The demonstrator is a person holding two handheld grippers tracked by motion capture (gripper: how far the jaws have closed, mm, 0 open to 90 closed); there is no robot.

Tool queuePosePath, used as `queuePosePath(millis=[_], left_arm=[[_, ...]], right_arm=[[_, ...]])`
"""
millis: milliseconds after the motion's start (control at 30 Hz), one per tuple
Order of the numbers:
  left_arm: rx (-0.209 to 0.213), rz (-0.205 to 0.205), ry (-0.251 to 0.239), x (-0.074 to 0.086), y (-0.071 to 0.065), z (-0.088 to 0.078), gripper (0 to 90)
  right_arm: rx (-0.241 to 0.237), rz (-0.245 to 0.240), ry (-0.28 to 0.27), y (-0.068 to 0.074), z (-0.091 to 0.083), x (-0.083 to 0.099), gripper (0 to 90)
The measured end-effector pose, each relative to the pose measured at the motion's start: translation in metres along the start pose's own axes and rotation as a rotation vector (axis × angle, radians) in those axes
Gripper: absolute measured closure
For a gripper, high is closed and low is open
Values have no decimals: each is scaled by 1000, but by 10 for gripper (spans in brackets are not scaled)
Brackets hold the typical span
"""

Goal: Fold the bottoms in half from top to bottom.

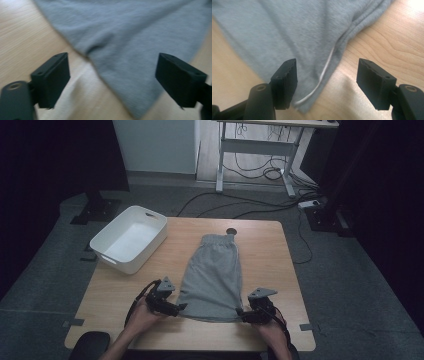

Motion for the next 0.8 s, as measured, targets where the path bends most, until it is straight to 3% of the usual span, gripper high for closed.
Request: queuePosePath(millis=[67, 133, 433, 700, 800], left_arm=[[29, 16, 14, 4, -7, 0, 168], [25, 34, 34, 10, -9, 0, 189], [55, 35, 68, 22, -12, 6, 313], [34, 69, 86, 25, -14, 10, 326], [26, 74, 84, 25, -13, 10, 345]], right_arm=[[-20, -5, -6, 4, -5, 2, 354], [-25, -20, 7, 8, -6, 6, 369], [-32, -48, 48, 15, 2, 16, 403], [-39, -70, 53, 20, 6, 18, 403], [-38, -80, 47, 21, 6, 17, 446]])
Point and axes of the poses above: each handheld gripper's, and its own axes: z roughly forward along the jaws, x roughly out of its underside, y roughly to its left, the point moved 10 cm from there along z, roughly forward along the jaws, and after that the axes turned 13 degrees about x, right-handed, at the moved point
